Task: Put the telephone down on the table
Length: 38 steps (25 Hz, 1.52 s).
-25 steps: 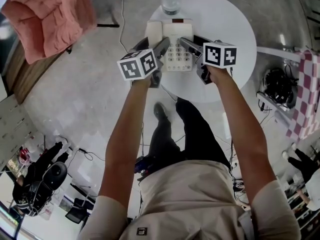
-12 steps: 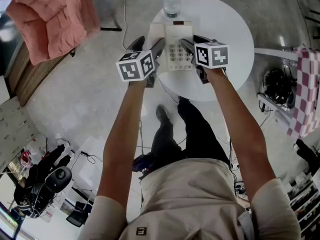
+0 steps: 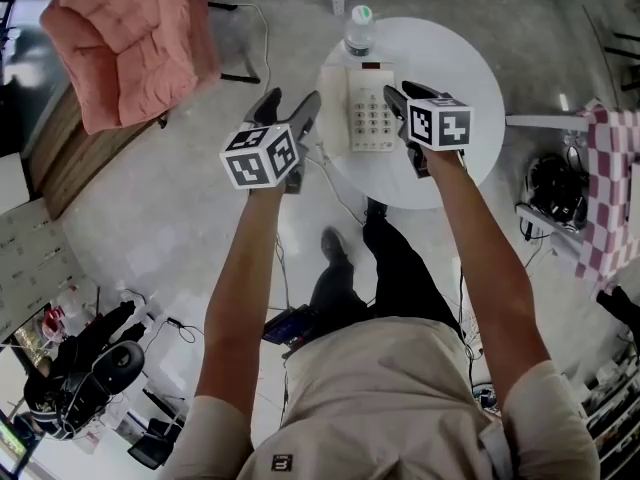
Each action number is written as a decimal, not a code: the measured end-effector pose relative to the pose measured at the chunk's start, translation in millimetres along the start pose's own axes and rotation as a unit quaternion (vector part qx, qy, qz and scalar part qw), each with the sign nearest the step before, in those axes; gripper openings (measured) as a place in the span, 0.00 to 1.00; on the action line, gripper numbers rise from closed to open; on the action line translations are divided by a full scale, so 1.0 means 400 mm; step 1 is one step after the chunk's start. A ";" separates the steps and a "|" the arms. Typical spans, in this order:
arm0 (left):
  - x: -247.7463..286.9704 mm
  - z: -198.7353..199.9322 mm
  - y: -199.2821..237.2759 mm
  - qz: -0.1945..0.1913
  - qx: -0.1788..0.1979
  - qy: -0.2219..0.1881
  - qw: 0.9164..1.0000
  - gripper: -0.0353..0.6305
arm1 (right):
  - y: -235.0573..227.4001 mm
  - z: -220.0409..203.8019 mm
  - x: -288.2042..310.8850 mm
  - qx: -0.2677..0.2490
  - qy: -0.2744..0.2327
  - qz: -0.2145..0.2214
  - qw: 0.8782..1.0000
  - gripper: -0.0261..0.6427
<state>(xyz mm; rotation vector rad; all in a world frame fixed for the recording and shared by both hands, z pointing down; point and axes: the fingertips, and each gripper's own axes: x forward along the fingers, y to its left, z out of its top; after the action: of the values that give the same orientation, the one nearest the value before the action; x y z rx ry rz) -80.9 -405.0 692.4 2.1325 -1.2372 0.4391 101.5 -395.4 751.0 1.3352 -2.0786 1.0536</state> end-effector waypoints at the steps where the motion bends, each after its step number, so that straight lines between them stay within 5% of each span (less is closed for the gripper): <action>1: -0.022 0.018 -0.009 -0.005 0.003 -0.008 1.000 0.53 | 0.009 0.016 -0.020 0.001 -0.011 -0.001 1.000 0.25; 9: -0.227 0.168 -0.103 -0.052 0.036 -0.073 0.995 0.33 | 0.165 0.135 -0.204 -0.015 -0.092 0.041 0.995 0.03; 17: -0.468 0.274 -0.188 -0.099 0.060 -0.119 0.986 0.11 | 0.371 0.226 -0.410 -0.089 -0.149 0.085 0.981 0.03; 26: -0.754 0.347 -0.301 -0.149 0.114 -0.163 0.968 0.09 | 0.584 0.271 -0.641 -0.178 -0.202 0.084 0.960 0.03; 38: -1.033 0.403 -0.374 -0.161 0.166 -0.220 0.948 0.09 | 0.798 0.268 -0.858 -0.240 -0.241 0.091 0.936 0.03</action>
<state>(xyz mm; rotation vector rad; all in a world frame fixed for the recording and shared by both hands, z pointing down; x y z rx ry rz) -164.0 -187.0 286.8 2.7730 -1.0592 0.0218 -36.4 -212.8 328.0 1.2411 -2.6320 0.2354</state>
